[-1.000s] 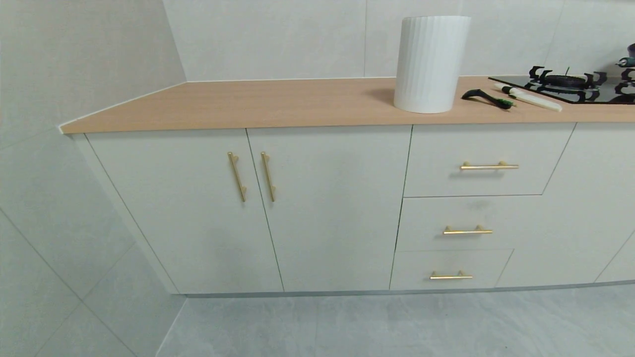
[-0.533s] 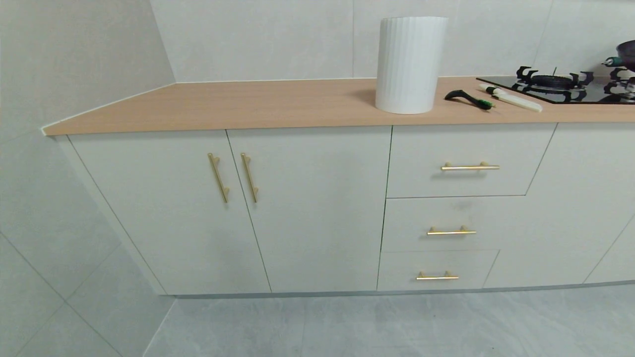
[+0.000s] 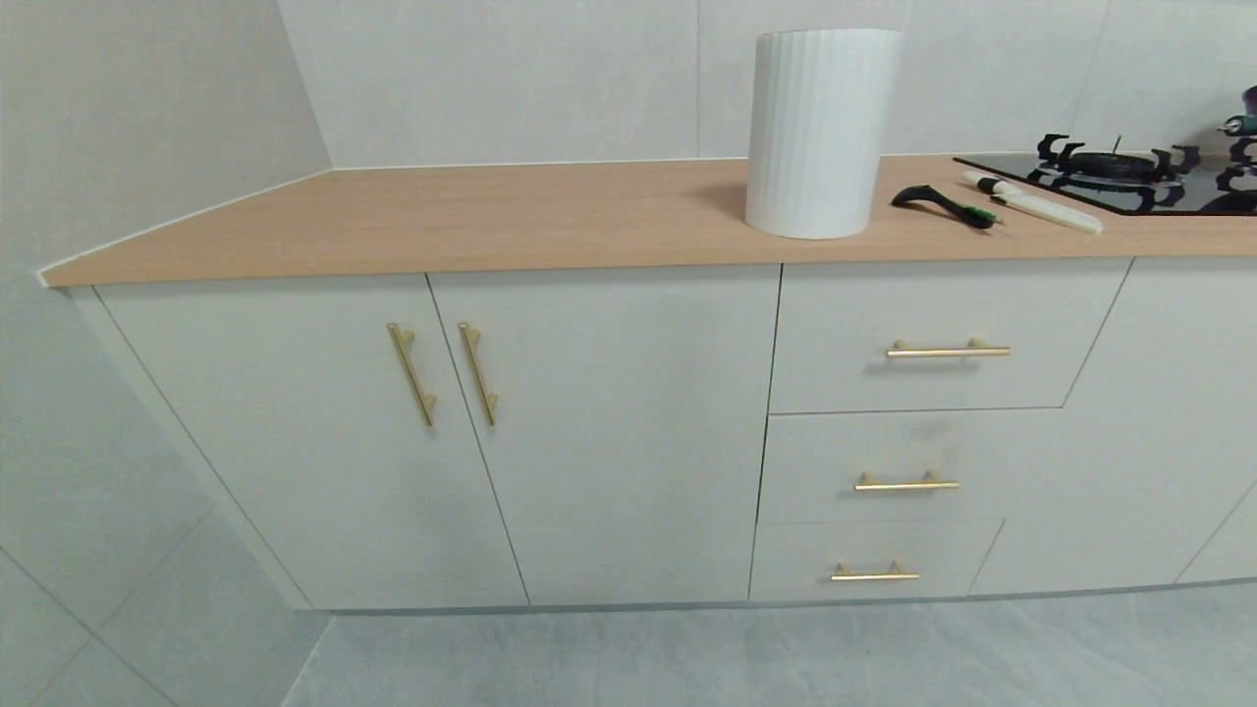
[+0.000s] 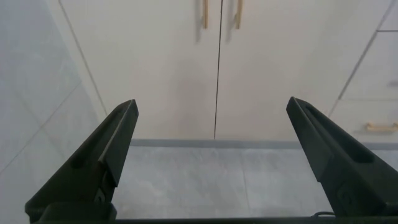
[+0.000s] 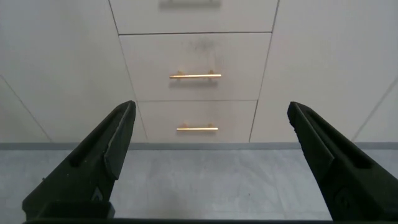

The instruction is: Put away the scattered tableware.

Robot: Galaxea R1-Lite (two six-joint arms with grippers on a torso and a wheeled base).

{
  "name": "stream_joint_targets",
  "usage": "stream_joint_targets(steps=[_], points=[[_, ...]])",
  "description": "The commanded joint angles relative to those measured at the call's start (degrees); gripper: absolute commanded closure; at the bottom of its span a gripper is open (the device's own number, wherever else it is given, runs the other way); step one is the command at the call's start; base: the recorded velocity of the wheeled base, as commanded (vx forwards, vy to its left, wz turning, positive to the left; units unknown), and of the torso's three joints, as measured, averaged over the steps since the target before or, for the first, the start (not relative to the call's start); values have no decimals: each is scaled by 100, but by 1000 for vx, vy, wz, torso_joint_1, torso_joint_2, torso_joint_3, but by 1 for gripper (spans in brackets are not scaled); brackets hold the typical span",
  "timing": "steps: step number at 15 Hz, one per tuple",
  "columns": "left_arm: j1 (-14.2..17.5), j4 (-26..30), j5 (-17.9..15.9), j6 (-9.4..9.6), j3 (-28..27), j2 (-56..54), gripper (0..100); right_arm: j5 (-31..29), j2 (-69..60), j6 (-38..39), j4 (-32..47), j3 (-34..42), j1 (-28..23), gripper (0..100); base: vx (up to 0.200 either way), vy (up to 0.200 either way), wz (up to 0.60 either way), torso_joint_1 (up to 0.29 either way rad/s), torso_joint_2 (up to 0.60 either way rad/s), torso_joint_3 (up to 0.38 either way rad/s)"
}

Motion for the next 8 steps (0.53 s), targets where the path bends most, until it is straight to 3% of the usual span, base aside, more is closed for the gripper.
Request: stream_joint_targets(steps=[1, 3, 8], points=[[2, -2, 2, -4, 1, 7, 0, 1, 9, 0, -2, 0, 1, 0, 200, 0, 0, 2, -2, 2], [2, -2, 2, -13, 1, 7, 0, 1, 0, 0, -2, 0, 1, 0, 200, 0, 0, 0, 0, 0], [2, -2, 2, 5, 1, 7, 0, 1, 0, 0, -2, 0, 1, 0, 0, 0, 0, 0, 0, 0]])
